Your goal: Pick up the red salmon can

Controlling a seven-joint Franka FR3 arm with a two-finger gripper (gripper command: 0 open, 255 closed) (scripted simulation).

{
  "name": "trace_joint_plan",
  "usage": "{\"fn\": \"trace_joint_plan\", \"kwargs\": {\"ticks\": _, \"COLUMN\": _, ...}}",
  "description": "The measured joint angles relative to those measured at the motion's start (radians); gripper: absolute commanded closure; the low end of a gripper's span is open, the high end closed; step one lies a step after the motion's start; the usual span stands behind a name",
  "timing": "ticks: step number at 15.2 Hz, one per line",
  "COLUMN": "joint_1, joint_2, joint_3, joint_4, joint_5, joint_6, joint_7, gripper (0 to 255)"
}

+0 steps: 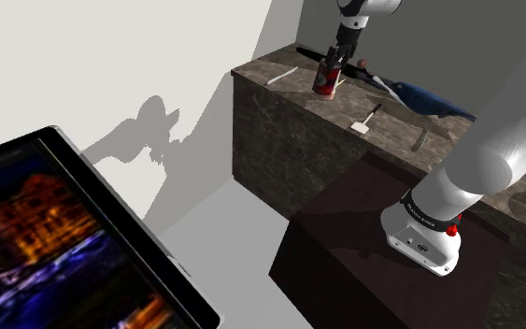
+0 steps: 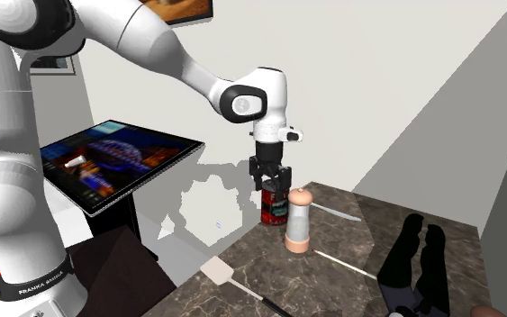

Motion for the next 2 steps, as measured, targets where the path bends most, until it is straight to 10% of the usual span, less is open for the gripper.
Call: {"fn": "trace_joint_plan", "kwargs": {"ticks": 2, "joint_1": 0.0, "joint_2": -0.009, "joint_3": -0.001, "joint_4": 0.012, "joint_5": -0.004, "joint_6": -0.02, "joint_7": 0.002, "gripper": 255}}
